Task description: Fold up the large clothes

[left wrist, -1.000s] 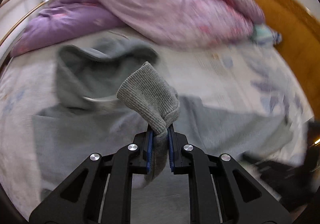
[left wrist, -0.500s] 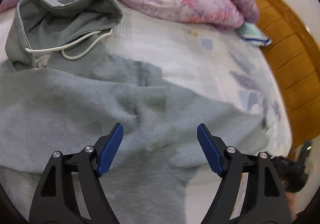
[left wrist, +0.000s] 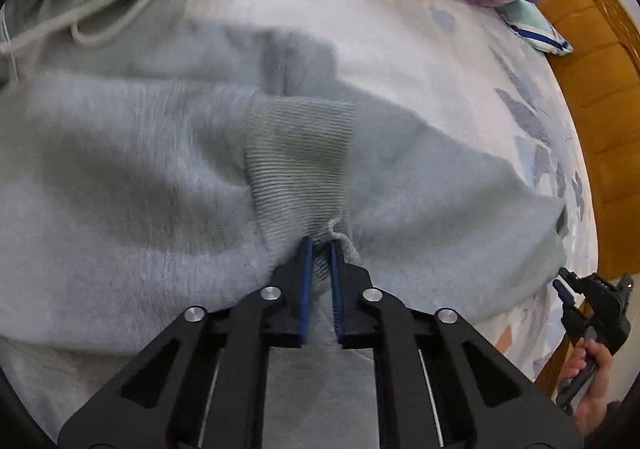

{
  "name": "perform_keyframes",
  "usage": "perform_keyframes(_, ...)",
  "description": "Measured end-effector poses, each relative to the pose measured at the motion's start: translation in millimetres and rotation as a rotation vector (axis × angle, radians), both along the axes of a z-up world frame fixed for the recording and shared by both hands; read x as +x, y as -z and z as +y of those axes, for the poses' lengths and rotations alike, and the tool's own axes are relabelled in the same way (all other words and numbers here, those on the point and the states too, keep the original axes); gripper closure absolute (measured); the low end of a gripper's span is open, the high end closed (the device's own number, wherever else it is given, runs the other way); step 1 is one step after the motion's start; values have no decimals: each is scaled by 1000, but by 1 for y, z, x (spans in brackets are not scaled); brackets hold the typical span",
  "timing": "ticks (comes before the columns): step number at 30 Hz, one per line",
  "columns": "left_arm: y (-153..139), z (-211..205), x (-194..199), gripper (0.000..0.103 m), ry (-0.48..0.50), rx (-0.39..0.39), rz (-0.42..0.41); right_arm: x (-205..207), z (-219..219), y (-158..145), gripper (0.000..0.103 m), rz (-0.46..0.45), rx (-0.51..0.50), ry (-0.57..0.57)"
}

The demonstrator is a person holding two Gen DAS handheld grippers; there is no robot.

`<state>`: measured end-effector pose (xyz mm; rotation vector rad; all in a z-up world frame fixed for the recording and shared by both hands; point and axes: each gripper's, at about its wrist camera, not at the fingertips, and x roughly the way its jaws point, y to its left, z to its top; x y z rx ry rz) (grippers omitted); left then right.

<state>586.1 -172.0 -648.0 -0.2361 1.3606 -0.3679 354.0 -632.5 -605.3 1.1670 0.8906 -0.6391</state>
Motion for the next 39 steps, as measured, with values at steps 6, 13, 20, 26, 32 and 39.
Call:
perform_keyframes(6, 9, 4, 6, 96, 26, -14, 17, 8, -14, 21, 67, -31, 78, 82)
perform_keyframes(13, 11, 8, 7, 96, 27, -53, 28, 44, 7, -45, 91, -52, -156, -95)
perform_keyframes(20, -2, 21, 5, 95, -2, -152, 46, 109, 138, -169, 91, -206, -462, -495)
perform_keyframes(26, -41, 81, 2, 94, -43, -338, 16, 147, 278, -202, 91, -310, -521, -730)
perform_keyframes(32, -69, 188, -1, 84, -160, -285, -34, 166, 424, -194, 91, -385, -444, -930)
perform_keyframes(39, -81, 338, -16, 84, -351, -131, -52, 188, 589, -148, 91, -387, -323, -1132)
